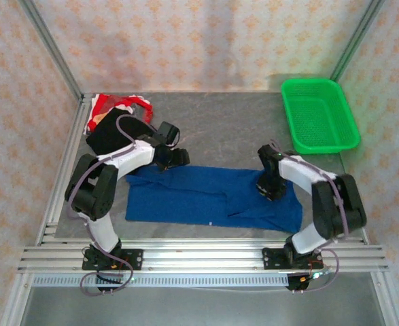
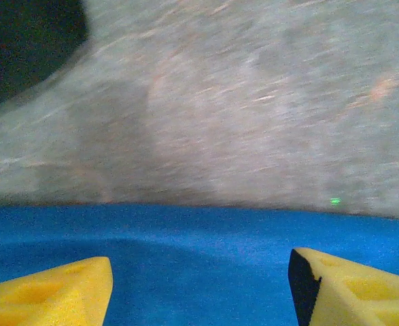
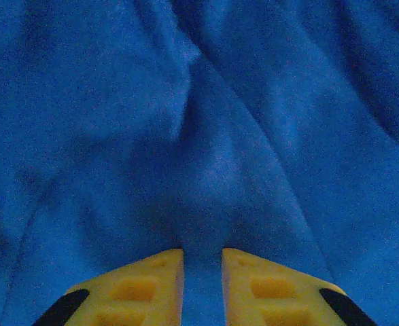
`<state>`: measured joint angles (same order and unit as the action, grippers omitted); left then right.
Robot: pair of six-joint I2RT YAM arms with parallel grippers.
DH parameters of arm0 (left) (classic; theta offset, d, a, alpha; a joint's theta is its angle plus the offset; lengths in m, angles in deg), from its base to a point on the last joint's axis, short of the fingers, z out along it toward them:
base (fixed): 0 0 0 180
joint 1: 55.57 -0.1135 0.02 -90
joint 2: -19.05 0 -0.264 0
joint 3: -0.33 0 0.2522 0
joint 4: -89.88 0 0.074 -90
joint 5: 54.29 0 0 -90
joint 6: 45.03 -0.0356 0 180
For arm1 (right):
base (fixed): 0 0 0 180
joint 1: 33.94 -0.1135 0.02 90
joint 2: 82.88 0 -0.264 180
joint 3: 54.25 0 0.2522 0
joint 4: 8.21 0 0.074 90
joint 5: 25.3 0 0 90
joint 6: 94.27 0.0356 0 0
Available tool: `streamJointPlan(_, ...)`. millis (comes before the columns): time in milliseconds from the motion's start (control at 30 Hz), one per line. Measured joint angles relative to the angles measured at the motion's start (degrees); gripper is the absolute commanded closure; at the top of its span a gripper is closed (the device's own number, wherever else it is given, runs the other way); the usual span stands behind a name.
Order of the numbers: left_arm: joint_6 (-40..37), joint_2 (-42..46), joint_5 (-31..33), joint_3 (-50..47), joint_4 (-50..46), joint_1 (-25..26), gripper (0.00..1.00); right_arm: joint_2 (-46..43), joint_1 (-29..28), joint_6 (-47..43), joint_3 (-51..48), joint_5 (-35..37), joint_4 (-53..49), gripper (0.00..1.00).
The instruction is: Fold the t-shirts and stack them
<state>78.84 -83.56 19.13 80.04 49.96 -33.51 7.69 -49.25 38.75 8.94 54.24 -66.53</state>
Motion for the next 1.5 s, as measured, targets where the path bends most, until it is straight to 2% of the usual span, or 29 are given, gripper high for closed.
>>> streamJointPlan(100,0.7,-0.3,0.0,-3.6,-0.2,-2.4,0.31,4.3,0.0,-1.1,5.3,0.3,0.3,0.80)
streamJointPlan(300,0.8,-0.1,0.5,-3.9,0.0,-5.3,0.31,18.9,0.0,-5.8,24.1,1.2,0.9,0.80)
streamJointPlan(467,0.8,0.0,1.8,-3.9,-0.6,-5.9,0.31,30.4,0.7,-9.5,41.4,0.6,1.1,0.73)
streamJointPlan(700,1.2,0.5,1.7,-3.9,-1.0,-6.3,0.30,32.7,2.3,-14.7,52.5,-2.3,-1.8,0.67)
streamJointPlan(833,1.6,1.5,0.9,-3.8,-1.9,-6.3,0.29,30.6,1.8,-16.3,51.1,-5.5,-3.5,0.66)
streamJointPlan(1100,2.2,5.2,0.3,-1.8,-2.9,-6.3,0.29,28.9,-2.6,-16.9,43.0,-11.9,-3.8,0.73)
streamJointPlan(1300,2.2,5.4,0.3,-3.1,-2.8,-6.3,0.29,28.4,-4.2,-16.7,37.6,-12.4,-2.6,0.74)
streamJointPlan(1500,2.3,5.4,0.5,-5.7,-2.8,-6.3,0.30,21.2,-4.0,-15.9,28.4,-9.9,-1.9,0.74)
